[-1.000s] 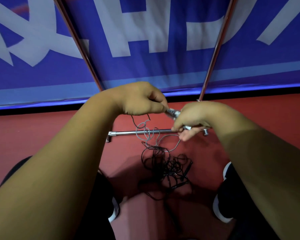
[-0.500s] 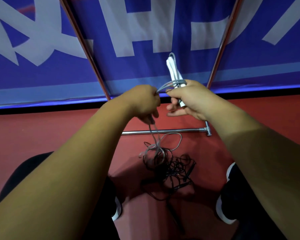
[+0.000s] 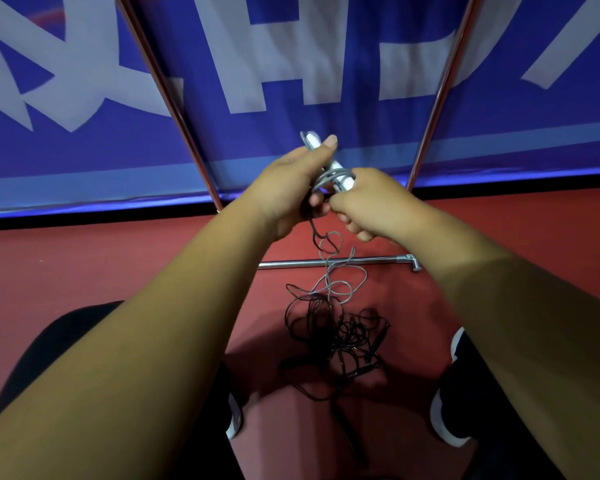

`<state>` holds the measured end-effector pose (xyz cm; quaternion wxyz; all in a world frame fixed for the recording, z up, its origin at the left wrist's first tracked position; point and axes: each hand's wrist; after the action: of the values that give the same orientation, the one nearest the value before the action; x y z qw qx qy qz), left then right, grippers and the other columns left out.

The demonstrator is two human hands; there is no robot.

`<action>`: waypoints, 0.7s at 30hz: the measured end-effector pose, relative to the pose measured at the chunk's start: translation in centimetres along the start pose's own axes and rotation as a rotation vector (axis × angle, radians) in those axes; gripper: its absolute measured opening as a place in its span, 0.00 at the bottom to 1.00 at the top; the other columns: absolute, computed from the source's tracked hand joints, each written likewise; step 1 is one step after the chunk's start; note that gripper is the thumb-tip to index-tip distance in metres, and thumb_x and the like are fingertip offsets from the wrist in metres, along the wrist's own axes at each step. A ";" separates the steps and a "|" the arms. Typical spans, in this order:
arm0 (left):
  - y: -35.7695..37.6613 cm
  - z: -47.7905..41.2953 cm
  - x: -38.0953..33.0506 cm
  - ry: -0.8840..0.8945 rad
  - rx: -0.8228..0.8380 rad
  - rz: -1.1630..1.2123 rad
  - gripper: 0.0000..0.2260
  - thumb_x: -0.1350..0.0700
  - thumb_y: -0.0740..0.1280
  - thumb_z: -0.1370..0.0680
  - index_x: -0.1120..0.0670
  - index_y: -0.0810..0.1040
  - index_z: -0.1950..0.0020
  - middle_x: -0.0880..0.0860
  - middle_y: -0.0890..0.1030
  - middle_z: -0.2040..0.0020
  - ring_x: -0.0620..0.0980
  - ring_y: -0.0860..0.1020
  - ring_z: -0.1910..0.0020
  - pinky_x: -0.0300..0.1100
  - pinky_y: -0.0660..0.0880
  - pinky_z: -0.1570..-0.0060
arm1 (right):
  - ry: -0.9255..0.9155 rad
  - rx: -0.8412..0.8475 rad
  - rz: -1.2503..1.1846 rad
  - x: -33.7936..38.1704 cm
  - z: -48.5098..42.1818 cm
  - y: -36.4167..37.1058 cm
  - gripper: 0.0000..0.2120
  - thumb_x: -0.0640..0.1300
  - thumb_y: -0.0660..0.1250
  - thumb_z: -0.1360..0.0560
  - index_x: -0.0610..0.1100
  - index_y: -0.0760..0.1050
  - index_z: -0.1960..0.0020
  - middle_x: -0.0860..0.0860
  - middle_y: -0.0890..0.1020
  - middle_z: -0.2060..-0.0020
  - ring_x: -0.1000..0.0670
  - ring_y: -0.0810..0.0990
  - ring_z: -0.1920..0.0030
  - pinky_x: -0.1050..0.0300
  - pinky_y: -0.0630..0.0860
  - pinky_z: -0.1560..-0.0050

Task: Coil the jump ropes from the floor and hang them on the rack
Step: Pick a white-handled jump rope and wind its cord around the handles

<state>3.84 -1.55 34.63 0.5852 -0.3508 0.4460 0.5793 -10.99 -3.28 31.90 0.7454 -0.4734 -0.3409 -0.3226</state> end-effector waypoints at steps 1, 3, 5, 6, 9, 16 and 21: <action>0.1 0.0 -0.1 0.012 -0.001 0.060 0.19 0.43 0.69 0.18 0.54 0.77 0.33 0.51 0.74 0.66 0.46 0.65 0.74 0.39 0.72 0.68 | 0.015 0.067 -0.151 0.1 0.2 0.0 0.10 0.38 0.63 0.25 0.41 0.80 0.45 0.49 0.76 0.70 0.51 0.68 0.76 0.60 0.63 0.75; 0.1 -0.1 -0.4 0.037 0.008 0.124 0.20 0.44 0.68 0.17 0.52 0.75 0.29 0.50 0.73 0.67 0.44 0.65 0.74 0.37 0.70 0.70 | 0.028 0.197 -0.380 0.6 0.8 -0.4 0.15 0.35 0.59 0.23 0.48 0.83 0.52 0.50 0.71 0.70 0.53 0.60 0.75 0.62 0.54 0.71; -0.1 0.0 -0.9 0.048 0.041 0.129 0.14 0.44 0.67 0.16 0.47 0.74 0.33 0.50 0.72 0.67 0.42 0.65 0.75 0.35 0.71 0.72 | 0.023 0.297 -0.471 0.9 1.1 -1.0 0.17 0.35 0.58 0.21 0.51 0.82 0.53 0.51 0.69 0.69 0.54 0.57 0.73 0.63 0.51 0.72; -0.2 0.1 -1.2 0.045 0.055 0.123 0.11 0.44 0.66 0.16 0.45 0.73 0.37 0.49 0.72 0.67 0.42 0.64 0.75 0.34 0.71 0.73 | 0.030 0.329 -0.491 1.1 1.2 -1.2 0.16 0.35 0.58 0.21 0.51 0.81 0.51 0.51 0.69 0.68 0.55 0.56 0.73 0.63 0.50 0.73; -0.9 0.4 -1.8 0.044 0.103 0.105 0.05 0.45 0.66 0.16 0.44 0.72 0.46 0.48 0.72 0.67 0.40 0.63 0.77 0.34 0.73 0.71 | 0.054 0.345 -0.515 1.1 1.2 -1.5 0.13 0.34 0.59 0.21 0.48 0.74 0.44 0.50 0.66 0.69 0.55 0.57 0.75 0.62 0.50 0.72; -2.0 0.2 -1.9 0.145 0.140 0.112 0.05 0.50 0.69 0.18 0.45 0.74 0.52 0.49 0.75 0.61 0.44 0.60 0.74 0.38 0.71 0.69 | 0.008 0.423 -0.563 0.9 1.5 -1.7 0.05 0.36 0.66 0.19 0.45 0.73 0.51 0.48 0.70 0.70 0.55 0.58 0.76 0.57 0.48 0.69; -1.9 0.0 -1.9 0.158 0.109 0.095 0.07 0.53 0.70 0.19 0.47 0.74 0.55 0.47 0.77 0.62 0.44 0.63 0.71 0.38 0.74 0.66 | -0.006 0.452 -0.553 0.8 1.9 -1.7 0.06 0.38 0.68 0.19 0.48 0.77 0.51 0.47 0.73 0.69 0.54 0.59 0.76 0.56 0.49 0.68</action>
<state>5.81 -2.38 36.19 0.5383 -0.3414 0.5375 0.5520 -12.31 -2.24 34.02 0.7148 -0.1872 -0.5209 -0.4273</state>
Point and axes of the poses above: each hand's wrist, its own z-axis away from the middle knuckle, its own y-axis out of the palm, x = y × z
